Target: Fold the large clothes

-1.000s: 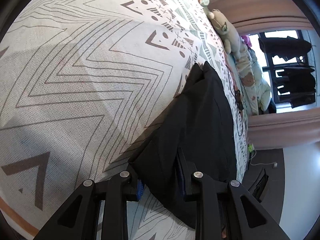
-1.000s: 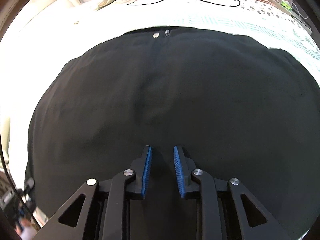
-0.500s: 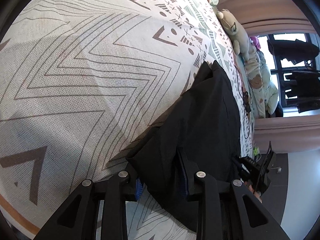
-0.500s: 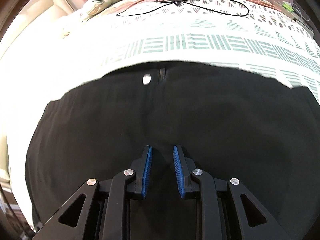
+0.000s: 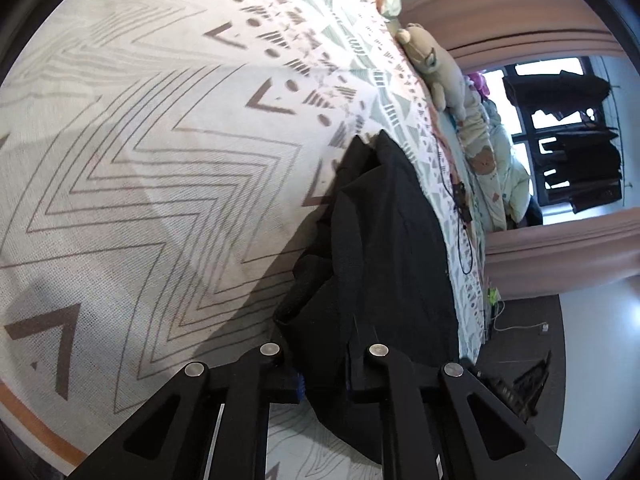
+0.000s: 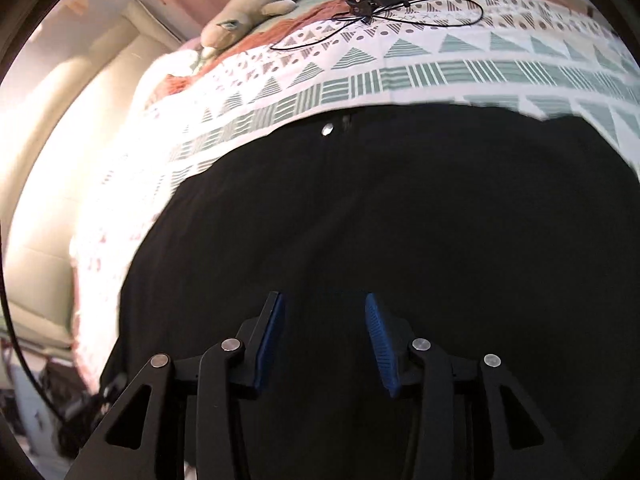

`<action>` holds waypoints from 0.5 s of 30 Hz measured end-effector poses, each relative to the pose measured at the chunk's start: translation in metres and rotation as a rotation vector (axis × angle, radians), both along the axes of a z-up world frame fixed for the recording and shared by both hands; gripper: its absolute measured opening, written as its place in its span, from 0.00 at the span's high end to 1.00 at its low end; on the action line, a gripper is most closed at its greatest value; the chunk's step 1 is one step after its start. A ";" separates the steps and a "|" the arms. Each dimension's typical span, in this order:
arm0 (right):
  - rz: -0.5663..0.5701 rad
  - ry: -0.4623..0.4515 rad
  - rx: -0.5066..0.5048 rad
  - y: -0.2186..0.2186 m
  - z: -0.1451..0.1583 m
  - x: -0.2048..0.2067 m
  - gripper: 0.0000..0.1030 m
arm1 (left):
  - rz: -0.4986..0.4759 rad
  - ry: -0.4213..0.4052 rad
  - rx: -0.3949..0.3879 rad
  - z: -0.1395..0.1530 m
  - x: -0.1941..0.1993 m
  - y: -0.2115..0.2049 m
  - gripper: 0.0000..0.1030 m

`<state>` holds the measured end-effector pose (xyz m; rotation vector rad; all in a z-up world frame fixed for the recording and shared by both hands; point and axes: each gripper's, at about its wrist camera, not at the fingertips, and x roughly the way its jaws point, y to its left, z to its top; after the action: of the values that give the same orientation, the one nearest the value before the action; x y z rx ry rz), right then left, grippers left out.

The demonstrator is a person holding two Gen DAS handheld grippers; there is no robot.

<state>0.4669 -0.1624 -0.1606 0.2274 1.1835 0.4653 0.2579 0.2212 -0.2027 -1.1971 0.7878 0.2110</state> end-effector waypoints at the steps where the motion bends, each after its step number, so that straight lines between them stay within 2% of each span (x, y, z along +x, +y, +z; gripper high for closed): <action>1: -0.001 0.002 0.014 -0.004 -0.001 -0.012 0.58 | -0.004 -0.013 0.008 0.005 0.001 -0.001 0.89; 4: 0.008 0.001 0.030 -0.009 0.001 -0.063 0.58 | -0.013 -0.043 0.019 0.016 0.003 -0.004 0.89; 10: -0.001 0.028 0.019 -0.008 -0.014 -0.089 0.58 | -0.029 -0.097 0.019 0.039 0.008 -0.011 0.90; 15: -0.017 0.041 0.012 -0.010 -0.026 -0.118 0.58 | -0.053 -0.191 0.028 0.066 0.012 -0.026 0.90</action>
<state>0.3484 -0.1729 -0.1862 0.2584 1.2184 0.4545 0.2702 0.1948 -0.1369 -1.1495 0.6472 0.0625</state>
